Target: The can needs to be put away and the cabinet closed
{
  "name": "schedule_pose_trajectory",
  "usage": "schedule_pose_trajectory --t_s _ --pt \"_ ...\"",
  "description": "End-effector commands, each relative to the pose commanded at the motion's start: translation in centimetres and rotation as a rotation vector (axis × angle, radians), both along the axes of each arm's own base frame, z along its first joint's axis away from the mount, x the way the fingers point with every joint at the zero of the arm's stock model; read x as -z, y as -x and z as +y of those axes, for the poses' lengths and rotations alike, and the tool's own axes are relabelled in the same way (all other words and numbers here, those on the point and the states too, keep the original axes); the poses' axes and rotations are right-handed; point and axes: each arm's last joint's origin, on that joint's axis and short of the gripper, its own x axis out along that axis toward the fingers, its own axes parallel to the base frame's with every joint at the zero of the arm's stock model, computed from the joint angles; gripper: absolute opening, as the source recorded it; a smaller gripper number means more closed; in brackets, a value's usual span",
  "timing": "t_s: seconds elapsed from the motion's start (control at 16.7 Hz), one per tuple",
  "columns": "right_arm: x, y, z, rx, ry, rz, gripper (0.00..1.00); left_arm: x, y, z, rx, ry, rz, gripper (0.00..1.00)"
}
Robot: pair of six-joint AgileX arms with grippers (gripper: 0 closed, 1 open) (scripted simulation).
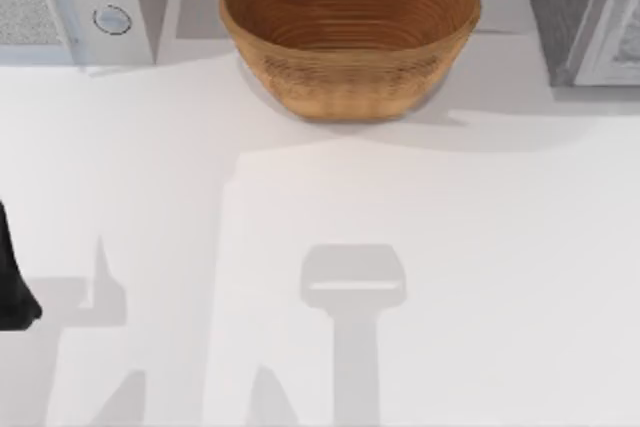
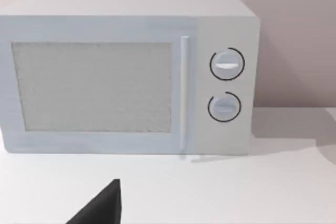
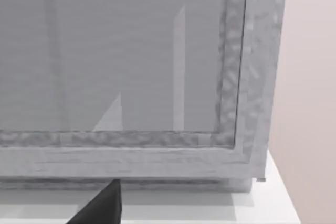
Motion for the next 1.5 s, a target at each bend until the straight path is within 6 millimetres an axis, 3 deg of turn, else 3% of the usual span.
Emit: schedule_pose_trajectory --t_s 0.3,0.54,0.78,0.96,1.26,1.5 --pt "-1.0 -0.6 -1.0 -0.005 0.0 -0.001 1.0 0.0 0.0 0.0 0.0 0.0 0.0 1.0" --pt "-5.0 -2.2 -4.3 -0.011 -0.006 0.002 1.0 0.0 0.0 0.0 0.0 0.0 0.0 1.0" --pt "-12.0 -3.6 -7.1 -0.013 -0.028 0.014 1.0 0.0 0.0 0.0 0.0 0.0 0.0 1.0" --pt "-18.7 -3.7 -7.5 -0.011 -0.045 0.023 1.0 0.0 0.0 0.0 0.0 0.0 0.0 1.0" --pt "-29.2 -2.1 -4.1 -0.005 -0.044 0.024 1.0 0.0 0.0 0.0 0.0 0.0 0.0 1.0" --pt "-34.2 -0.4 -0.6 -0.002 -0.011 0.006 1.0 0.0 0.0 0.0 0.0 0.0 0.0 1.0"
